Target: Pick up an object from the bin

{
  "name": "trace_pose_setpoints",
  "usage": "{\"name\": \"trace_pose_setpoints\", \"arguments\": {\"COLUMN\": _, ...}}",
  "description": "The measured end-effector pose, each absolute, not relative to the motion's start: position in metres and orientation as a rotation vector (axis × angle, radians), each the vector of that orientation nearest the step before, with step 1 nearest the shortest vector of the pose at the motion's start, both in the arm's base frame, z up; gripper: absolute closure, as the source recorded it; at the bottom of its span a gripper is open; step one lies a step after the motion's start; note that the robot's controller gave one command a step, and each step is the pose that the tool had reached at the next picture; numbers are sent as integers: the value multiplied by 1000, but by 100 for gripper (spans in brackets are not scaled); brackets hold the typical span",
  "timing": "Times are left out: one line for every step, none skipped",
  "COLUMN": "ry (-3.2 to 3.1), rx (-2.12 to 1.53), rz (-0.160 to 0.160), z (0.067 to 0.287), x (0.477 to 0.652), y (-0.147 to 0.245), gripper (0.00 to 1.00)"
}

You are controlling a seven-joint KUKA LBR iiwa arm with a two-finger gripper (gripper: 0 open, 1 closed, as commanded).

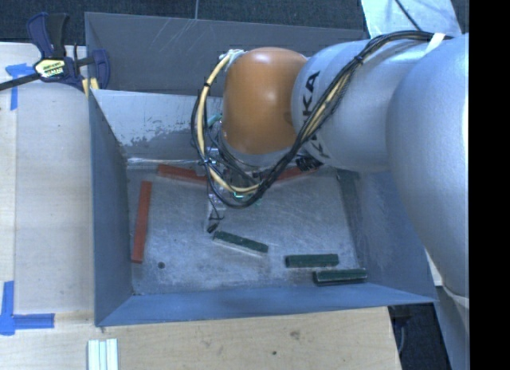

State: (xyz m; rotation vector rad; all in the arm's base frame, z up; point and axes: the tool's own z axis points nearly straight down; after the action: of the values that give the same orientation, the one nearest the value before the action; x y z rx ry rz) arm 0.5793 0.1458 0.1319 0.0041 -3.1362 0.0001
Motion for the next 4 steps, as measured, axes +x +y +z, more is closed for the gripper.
{"name": "trace_pose_setpoints", "arguments": {"ry": -3131, "rx": -301, "rz": -3, "z": 71, "x": 563, "y": 89, "gripper": 0}}
{"name": "trace_pose_setpoints", "arguments": {"ry": -3087, "rx": -580, "rz": 1, "z": 101, "x": 518, "y": 60, "gripper": 0}}
{"name": "trace_pose_setpoints", "arguments": {"ry": -3072, "rx": -644, "rz": 0, "z": 100, "x": 498, "y": 80, "gripper": 0}}
{"name": "trace_pose_setpoints", "arguments": {"ry": -3018, "rx": -862, "rz": 2, "z": 69, "x": 493, "y": 72, "gripper": 0}}
